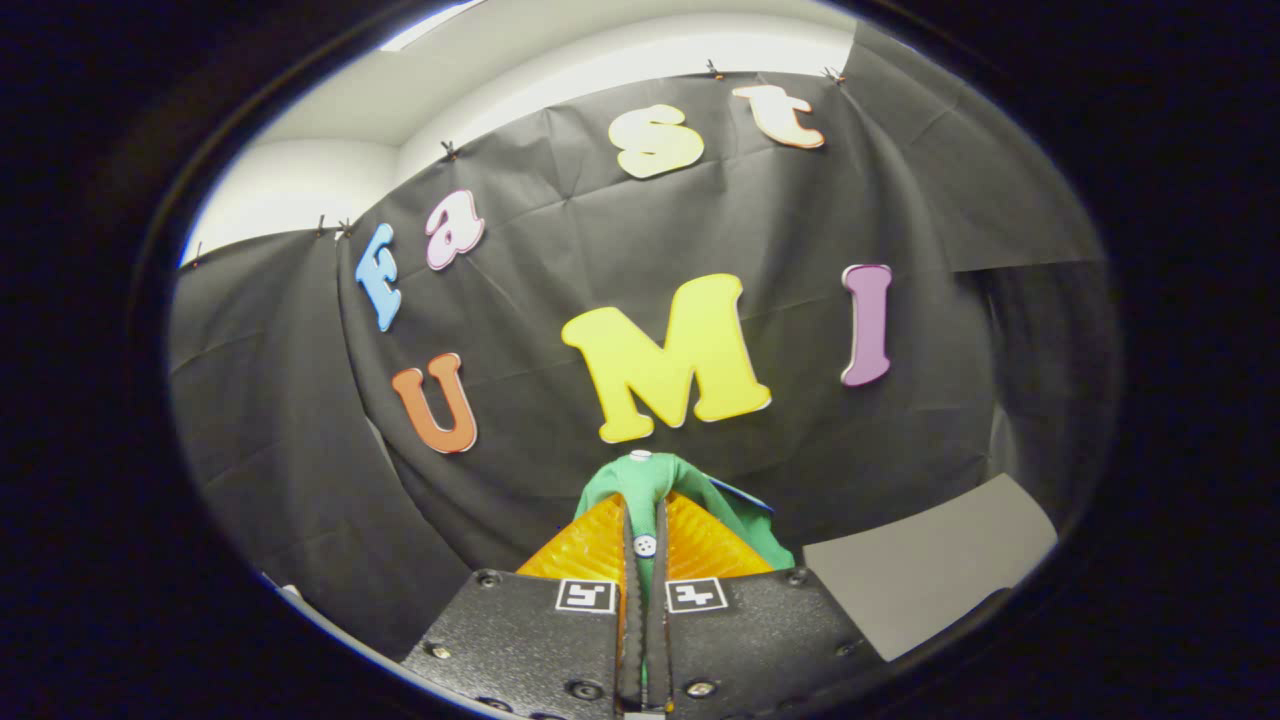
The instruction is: Put the clothes into the washing machine and then close the washing machine lid.
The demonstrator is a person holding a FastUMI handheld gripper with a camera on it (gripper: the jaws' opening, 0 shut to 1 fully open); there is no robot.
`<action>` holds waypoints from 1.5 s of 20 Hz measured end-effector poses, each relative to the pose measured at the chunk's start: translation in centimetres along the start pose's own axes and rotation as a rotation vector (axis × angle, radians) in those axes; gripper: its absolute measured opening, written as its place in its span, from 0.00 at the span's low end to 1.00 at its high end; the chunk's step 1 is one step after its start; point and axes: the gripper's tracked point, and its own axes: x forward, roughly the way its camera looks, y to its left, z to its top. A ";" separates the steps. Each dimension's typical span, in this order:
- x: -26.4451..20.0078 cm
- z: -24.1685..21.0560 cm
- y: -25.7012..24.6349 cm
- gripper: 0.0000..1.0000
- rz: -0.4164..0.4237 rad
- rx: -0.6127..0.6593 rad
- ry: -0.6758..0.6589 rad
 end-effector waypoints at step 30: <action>12.9 -39.9 -5.9 0.05 -0.263 0.181 0.717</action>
